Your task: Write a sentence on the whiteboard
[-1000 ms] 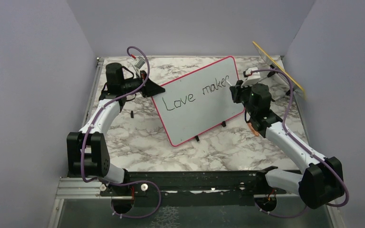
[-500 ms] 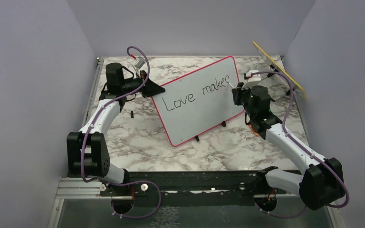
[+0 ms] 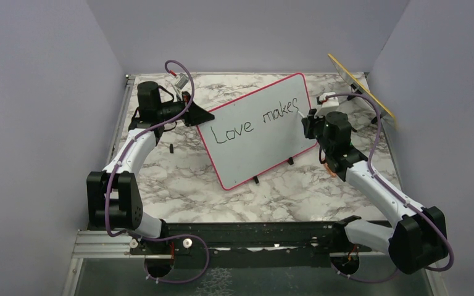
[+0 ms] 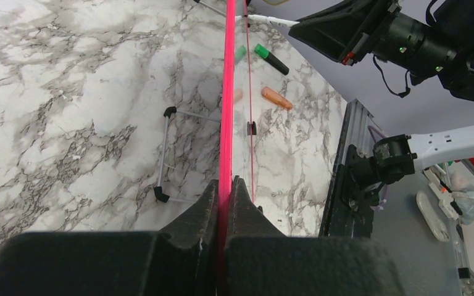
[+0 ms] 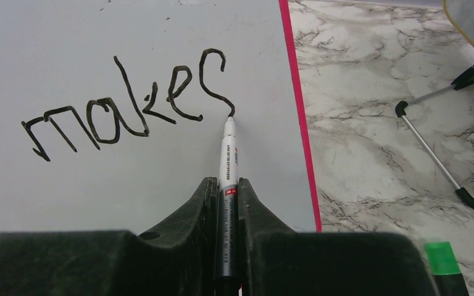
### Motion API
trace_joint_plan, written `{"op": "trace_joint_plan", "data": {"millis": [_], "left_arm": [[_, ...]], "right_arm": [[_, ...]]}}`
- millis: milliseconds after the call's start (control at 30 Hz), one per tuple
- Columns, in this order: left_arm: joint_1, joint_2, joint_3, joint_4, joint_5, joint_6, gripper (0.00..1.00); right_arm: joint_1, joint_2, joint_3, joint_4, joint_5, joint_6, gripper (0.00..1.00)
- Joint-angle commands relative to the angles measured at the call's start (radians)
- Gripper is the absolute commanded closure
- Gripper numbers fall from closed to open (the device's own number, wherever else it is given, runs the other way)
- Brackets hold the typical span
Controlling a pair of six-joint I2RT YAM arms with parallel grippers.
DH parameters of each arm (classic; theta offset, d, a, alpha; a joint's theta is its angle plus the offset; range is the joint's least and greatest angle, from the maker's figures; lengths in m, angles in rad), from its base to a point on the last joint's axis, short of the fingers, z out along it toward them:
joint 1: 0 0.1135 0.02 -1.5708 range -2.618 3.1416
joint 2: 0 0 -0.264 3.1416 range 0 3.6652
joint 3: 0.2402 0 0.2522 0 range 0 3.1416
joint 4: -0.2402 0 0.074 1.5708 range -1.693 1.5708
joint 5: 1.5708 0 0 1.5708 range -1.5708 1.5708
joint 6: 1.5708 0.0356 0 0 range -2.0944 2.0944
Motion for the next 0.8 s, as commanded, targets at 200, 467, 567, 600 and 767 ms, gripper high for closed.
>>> {"op": "trace_joint_plan", "data": {"millis": [200, 467, 567, 600, 767], "left_arm": [[-0.009, 0.033, -0.016, -0.090, -0.062, 0.090, 1.00], [-0.010, 0.031, -0.017, -0.091, -0.065, 0.089, 1.00], [-0.009, 0.031, -0.017, -0.092, -0.068, 0.088, 1.00], [-0.009, 0.031, -0.019, -0.092, -0.069, 0.089, 1.00], [-0.009, 0.032, -0.019, -0.092, -0.076, 0.089, 1.00]], "right_arm": [[-0.001, -0.052, 0.019, -0.057, -0.070, 0.025, 0.99], [-0.001, -0.154, -0.011, -0.057, -0.095, -0.013, 0.99], [-0.001, -0.170, -0.018, -0.075, -0.132, -0.019, 0.99], [-0.001, -0.176, -0.023, -0.075, -0.146, -0.020, 0.99], [0.009, -0.209, -0.044, -0.078, -0.223, -0.024, 0.99]]}}
